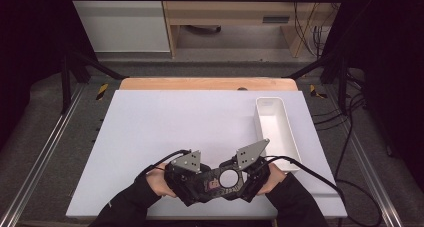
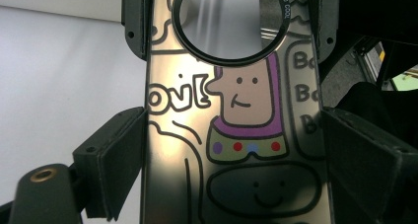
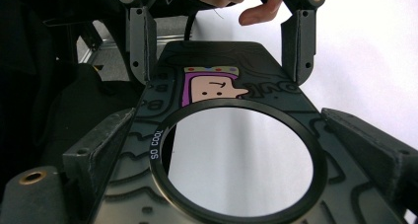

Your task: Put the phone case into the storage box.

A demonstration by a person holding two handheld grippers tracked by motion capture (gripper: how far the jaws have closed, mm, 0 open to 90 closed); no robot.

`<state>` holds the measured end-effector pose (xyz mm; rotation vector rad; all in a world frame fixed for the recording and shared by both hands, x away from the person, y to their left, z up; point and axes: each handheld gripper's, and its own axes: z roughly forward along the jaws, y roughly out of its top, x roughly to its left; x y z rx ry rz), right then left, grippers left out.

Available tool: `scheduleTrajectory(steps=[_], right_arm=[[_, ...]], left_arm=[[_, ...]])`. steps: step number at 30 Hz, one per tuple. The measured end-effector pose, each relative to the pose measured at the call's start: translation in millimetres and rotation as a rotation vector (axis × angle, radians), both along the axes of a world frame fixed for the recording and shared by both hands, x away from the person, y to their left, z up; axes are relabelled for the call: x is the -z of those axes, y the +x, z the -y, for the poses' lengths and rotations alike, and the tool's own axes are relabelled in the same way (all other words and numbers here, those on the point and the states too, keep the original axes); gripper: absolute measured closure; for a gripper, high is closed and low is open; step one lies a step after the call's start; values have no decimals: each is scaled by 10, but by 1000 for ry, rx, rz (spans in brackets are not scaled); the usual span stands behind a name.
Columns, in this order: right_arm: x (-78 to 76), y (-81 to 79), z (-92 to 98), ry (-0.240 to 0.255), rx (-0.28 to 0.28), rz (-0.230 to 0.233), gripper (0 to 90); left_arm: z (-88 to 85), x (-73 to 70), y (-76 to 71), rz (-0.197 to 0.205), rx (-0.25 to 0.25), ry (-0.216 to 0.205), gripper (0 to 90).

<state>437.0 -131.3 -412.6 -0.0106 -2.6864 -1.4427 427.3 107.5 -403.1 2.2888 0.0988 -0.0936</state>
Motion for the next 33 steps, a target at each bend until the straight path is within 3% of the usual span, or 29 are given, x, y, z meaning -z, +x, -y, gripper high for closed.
scheduleTrajectory(steps=[19,33], right_arm=[[-24,8,12,-10,11,-22,123],[-82,8,47,-22,39,-9,125]], left_arm=[[6,18,35,-16,9,-8,114],[-39,-13,54,-22,-25,-10,64]])
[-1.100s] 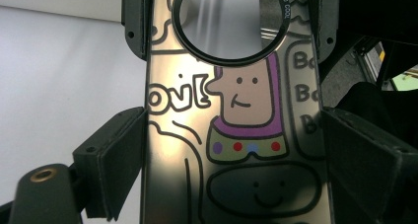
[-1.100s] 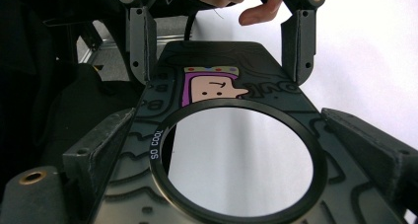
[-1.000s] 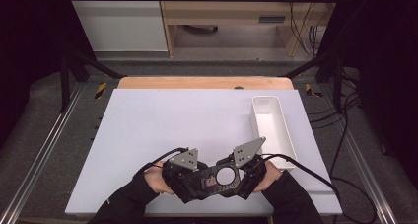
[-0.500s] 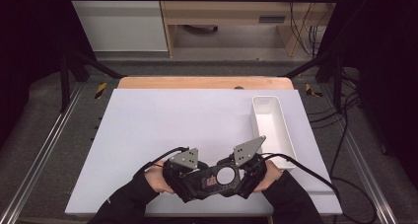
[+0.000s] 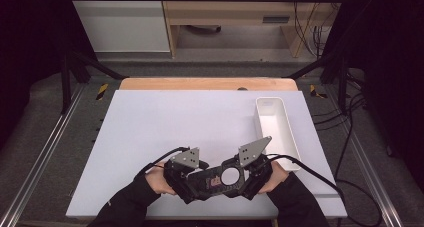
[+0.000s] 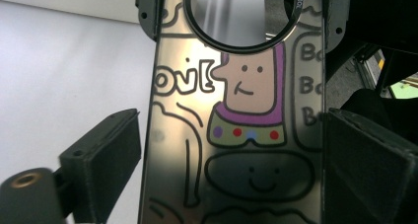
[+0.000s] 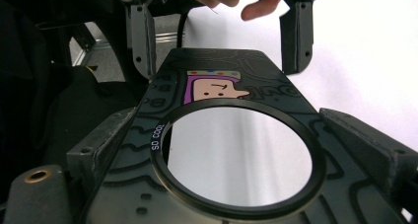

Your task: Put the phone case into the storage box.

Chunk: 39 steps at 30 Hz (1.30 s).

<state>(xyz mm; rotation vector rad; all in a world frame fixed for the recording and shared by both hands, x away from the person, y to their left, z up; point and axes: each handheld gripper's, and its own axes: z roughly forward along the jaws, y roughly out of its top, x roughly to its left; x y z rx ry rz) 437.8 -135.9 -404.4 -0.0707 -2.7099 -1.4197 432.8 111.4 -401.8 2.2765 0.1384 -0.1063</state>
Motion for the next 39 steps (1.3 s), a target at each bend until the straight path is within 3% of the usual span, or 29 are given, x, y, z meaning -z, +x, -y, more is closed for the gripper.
scheduleTrajectory(steps=[8,11,20,34,39], right_arm=[[-52,-6,30,-34,13,23,124],[-62,-8,32,-45,16,25,124],[-70,3,-36,-102,8,38,124],[-37,17,-89,-139,17,38,124],[-24,20,-100,-143,20,34,124]], left_arm=[[-39,21,-9,10,-22,64,19],[-44,23,-6,16,-20,68,19],[39,103,69,22,10,160,19],[239,177,93,34,66,235,36],[266,174,84,41,66,227,58]])
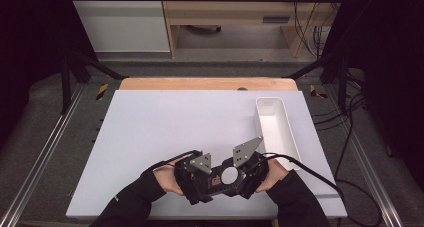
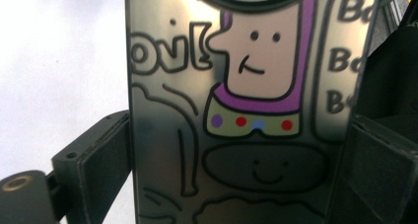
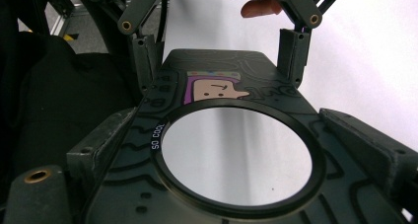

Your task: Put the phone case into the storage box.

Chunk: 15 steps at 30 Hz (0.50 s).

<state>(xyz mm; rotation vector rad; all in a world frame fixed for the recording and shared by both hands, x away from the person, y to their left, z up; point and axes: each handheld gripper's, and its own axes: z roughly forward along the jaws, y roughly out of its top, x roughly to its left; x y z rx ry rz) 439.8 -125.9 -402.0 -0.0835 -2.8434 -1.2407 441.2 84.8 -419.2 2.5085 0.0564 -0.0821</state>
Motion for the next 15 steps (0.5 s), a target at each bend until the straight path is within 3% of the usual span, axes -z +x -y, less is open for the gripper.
scheduleTrajectory(steps=[15], right_arm=[[14,4,-8,-13,5,-4,124]], left_arm=[[90,42,22,10,20,63,98]])
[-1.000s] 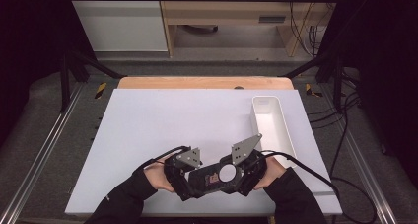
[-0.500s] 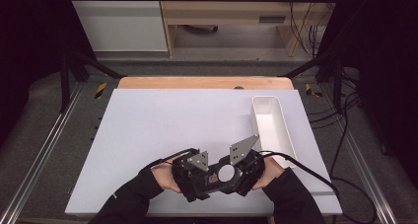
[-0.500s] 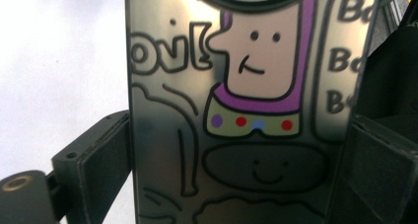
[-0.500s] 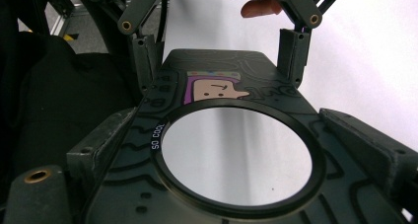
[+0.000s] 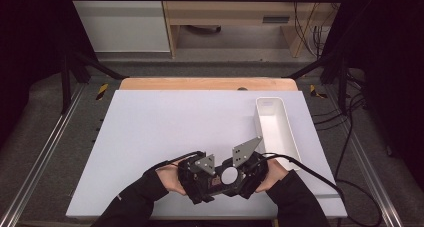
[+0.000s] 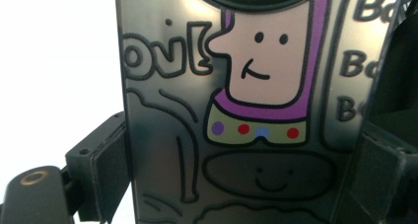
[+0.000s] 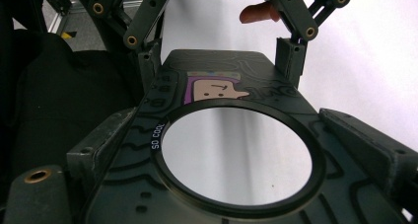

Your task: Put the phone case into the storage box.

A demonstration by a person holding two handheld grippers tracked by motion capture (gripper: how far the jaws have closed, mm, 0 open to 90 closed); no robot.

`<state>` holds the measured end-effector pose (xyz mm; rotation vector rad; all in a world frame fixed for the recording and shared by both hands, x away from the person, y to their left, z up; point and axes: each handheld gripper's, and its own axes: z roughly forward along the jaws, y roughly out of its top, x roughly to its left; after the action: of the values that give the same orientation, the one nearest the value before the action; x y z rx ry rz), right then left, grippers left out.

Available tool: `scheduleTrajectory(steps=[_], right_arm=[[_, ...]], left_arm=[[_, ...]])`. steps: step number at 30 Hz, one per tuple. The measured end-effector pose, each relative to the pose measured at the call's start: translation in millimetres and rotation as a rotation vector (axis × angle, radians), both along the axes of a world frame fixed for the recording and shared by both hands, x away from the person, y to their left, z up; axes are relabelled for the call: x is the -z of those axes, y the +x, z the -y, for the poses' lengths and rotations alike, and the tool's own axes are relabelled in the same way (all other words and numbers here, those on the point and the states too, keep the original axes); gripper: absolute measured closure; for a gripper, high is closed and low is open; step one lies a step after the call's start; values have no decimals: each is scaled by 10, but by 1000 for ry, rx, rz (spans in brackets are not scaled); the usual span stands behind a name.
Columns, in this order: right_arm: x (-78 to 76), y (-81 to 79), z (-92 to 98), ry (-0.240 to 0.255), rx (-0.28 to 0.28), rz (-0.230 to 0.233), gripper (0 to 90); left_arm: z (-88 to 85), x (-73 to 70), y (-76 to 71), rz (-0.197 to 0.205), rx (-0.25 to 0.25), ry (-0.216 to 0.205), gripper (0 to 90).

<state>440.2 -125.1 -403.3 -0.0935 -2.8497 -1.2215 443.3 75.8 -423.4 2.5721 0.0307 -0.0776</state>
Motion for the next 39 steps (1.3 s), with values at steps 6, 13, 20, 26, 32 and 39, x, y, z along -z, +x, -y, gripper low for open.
scheduleTrajectory(steps=[6,13,20,26,32,39], right_arm=[[2,-4,0,-4,3,2,124],[3,-2,0,-5,1,1,124],[8,2,-2,-7,-2,-1,121],[8,1,-2,-1,-1,-1,117],[-6,-4,6,20,8,18,105],[-80,-24,57,64,53,61,6]], left_arm=[[28,5,3,-4,2,12,102],[41,-3,-1,0,2,22,109],[48,-5,-11,10,2,34,116],[41,-15,-17,16,-3,31,118],[24,-40,-8,14,-8,20,119],[-17,-63,10,10,-25,2,120]])
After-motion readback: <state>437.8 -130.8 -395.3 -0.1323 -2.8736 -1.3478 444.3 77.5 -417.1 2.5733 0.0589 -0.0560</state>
